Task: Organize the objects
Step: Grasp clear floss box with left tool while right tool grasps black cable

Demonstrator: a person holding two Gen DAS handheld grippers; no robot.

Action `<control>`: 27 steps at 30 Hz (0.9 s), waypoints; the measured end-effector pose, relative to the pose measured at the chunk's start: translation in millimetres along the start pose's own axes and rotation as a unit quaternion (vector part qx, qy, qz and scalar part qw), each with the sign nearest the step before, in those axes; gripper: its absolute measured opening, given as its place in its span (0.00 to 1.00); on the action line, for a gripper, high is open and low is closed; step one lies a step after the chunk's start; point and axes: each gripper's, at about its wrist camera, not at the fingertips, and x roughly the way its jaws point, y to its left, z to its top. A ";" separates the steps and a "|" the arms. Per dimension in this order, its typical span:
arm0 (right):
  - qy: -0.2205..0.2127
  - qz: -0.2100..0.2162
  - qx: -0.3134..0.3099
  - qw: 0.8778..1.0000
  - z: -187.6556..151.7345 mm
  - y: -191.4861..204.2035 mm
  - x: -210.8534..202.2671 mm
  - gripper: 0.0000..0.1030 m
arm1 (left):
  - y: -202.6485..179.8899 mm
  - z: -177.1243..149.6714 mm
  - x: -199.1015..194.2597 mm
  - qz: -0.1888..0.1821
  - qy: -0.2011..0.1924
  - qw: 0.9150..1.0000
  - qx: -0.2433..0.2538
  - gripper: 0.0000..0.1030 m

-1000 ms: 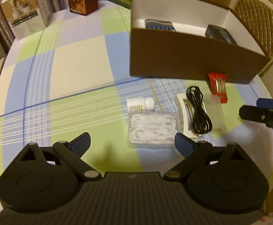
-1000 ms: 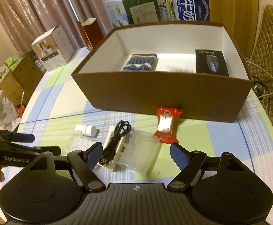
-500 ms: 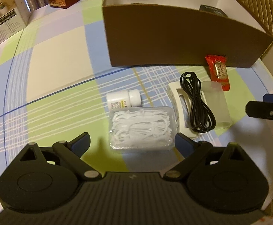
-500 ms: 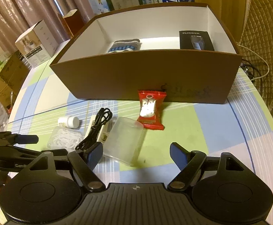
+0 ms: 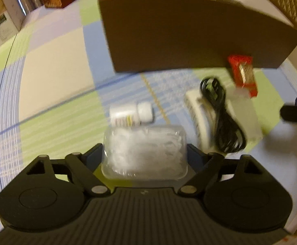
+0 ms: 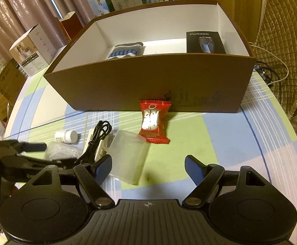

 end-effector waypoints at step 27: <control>0.015 0.072 -0.030 0.997 25.5 54.9 76.1 0.18 | 112.8 -63.5 -33.5 0.081 -0.003 0.987 -0.140 0.82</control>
